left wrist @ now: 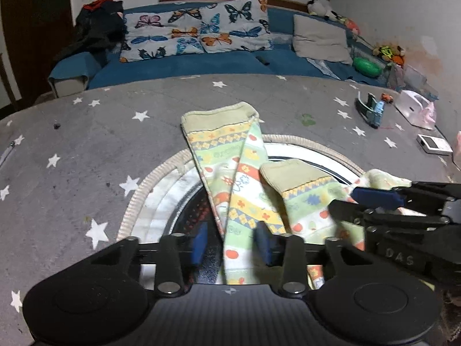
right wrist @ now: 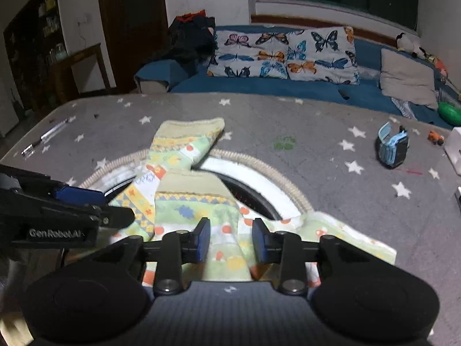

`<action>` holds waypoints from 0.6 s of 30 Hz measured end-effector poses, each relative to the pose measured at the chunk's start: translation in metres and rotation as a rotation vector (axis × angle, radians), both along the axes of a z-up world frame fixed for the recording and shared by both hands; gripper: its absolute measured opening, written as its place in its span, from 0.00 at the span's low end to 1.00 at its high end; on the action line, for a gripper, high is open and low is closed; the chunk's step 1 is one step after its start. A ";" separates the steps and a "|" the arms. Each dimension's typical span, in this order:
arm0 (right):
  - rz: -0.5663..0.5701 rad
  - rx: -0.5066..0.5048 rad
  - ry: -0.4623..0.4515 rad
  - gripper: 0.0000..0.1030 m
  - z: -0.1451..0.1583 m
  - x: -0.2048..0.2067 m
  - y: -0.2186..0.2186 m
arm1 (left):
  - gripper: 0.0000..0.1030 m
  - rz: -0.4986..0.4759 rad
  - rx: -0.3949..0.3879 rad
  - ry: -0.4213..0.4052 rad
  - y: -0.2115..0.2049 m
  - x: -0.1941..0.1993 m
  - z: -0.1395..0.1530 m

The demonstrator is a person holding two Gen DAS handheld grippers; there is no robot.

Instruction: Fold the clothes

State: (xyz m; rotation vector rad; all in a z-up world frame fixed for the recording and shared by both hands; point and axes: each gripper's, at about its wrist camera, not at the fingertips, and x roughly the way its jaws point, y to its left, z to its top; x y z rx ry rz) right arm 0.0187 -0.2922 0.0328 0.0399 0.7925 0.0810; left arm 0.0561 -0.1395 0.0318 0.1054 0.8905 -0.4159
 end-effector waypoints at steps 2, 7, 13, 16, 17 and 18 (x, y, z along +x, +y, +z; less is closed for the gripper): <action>0.017 -0.003 -0.004 0.16 -0.001 -0.003 0.002 | 0.26 -0.018 -0.007 -0.004 0.000 -0.002 0.001; 0.054 -0.033 -0.023 0.11 -0.001 -0.011 0.006 | 0.27 -0.026 -0.012 -0.010 0.001 -0.004 0.001; 0.048 -0.047 -0.023 0.13 -0.006 -0.005 0.008 | 0.33 -0.026 -0.005 -0.007 -0.001 -0.002 -0.002; 0.045 -0.037 -0.037 0.04 -0.001 -0.009 0.005 | 0.25 -0.039 -0.016 0.001 0.000 -0.001 -0.004; 0.041 -0.033 -0.048 0.04 0.002 -0.012 0.004 | 0.19 -0.044 -0.021 0.004 0.000 0.000 -0.004; 0.036 -0.030 -0.060 0.03 0.006 -0.015 0.002 | 0.16 -0.047 -0.025 0.000 0.001 -0.001 -0.004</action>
